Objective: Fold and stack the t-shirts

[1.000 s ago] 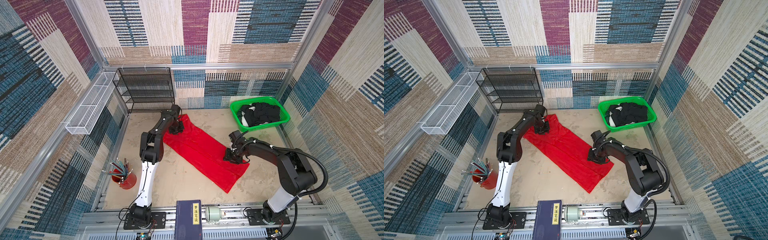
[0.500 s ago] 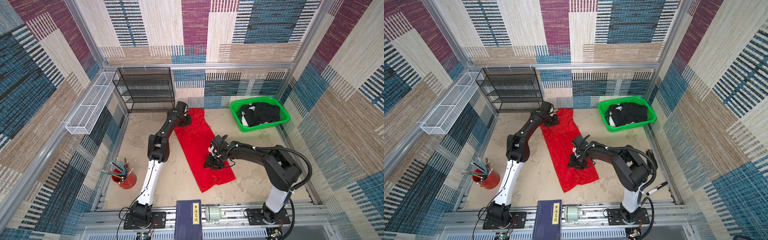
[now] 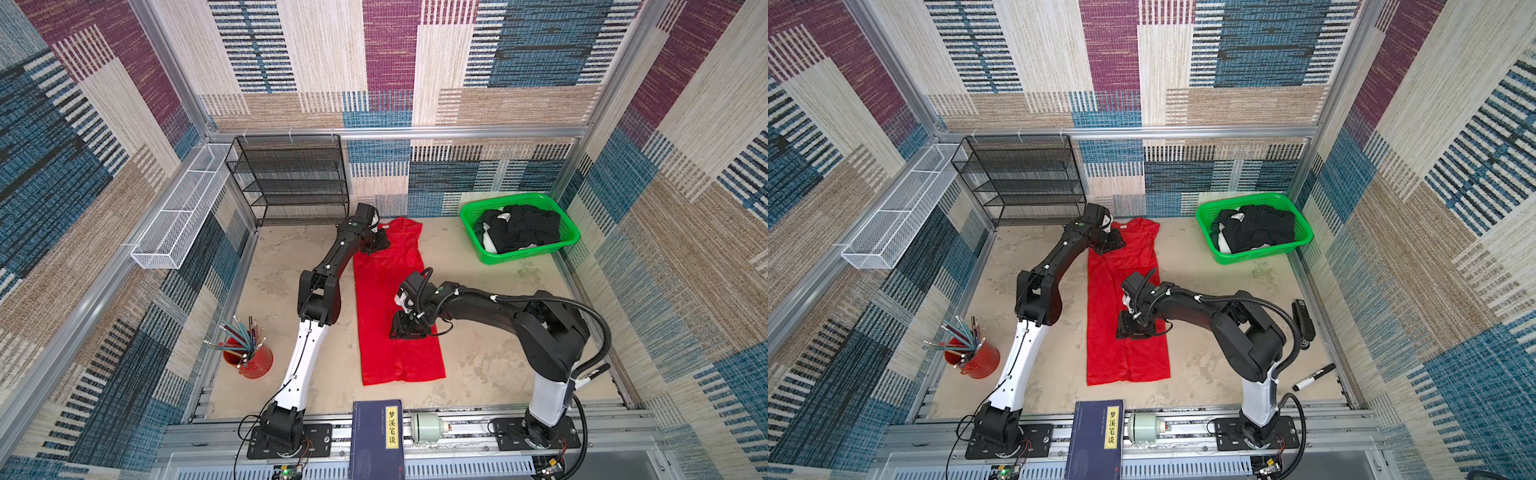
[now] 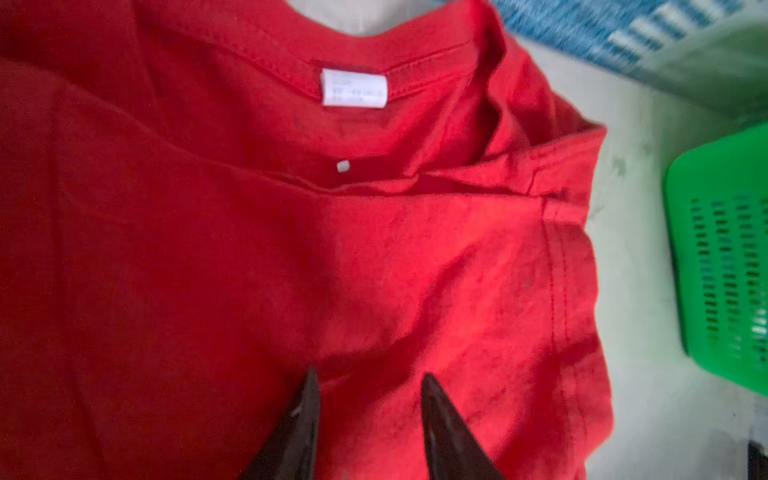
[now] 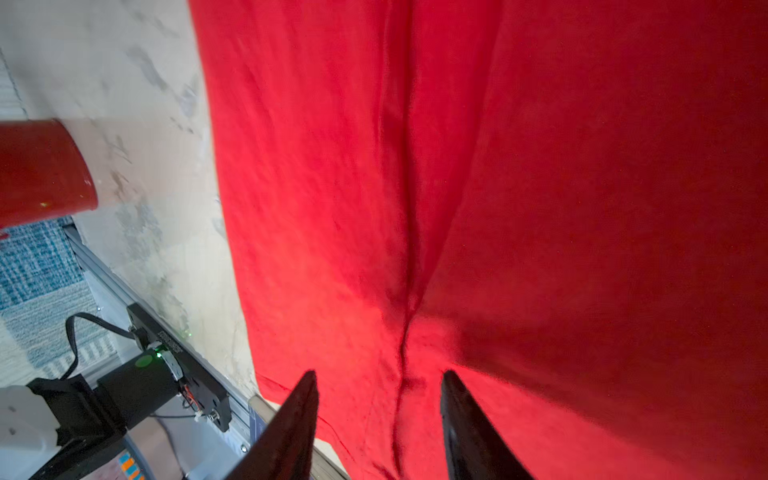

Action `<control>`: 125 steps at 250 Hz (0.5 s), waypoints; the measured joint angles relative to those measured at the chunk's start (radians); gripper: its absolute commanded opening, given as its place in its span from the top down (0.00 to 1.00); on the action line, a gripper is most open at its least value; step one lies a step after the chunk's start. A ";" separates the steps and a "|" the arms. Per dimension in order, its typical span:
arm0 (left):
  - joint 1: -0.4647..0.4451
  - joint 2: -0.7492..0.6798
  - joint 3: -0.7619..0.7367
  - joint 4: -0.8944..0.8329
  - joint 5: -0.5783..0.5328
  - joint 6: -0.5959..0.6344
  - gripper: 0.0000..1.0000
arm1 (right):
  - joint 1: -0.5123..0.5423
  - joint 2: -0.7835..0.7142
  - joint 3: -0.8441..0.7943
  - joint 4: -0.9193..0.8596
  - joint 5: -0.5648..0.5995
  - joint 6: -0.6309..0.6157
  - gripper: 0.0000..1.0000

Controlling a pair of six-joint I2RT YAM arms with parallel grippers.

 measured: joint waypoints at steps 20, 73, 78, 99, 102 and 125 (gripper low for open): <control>-0.004 -0.086 -0.079 -0.057 -0.004 0.007 0.56 | 0.001 -0.078 -0.001 -0.030 0.045 0.000 0.48; -0.029 -0.528 -0.534 -0.157 -0.052 0.007 0.55 | -0.007 -0.309 -0.177 -0.098 0.138 0.043 0.48; -0.035 -0.579 -0.591 -0.154 -0.055 0.007 0.55 | -0.007 -0.335 -0.208 -0.104 0.143 0.051 0.48; -0.071 -0.809 -0.867 -0.136 -0.054 -0.012 0.55 | -0.012 -0.444 -0.326 -0.129 0.158 0.088 0.45; -0.075 -0.837 -0.906 -0.129 -0.053 -0.014 0.55 | -0.012 -0.457 -0.340 -0.129 0.161 0.093 0.45; -0.094 -1.066 -1.223 -0.113 -0.047 -0.071 0.55 | -0.012 -0.565 -0.451 -0.135 0.159 0.127 0.43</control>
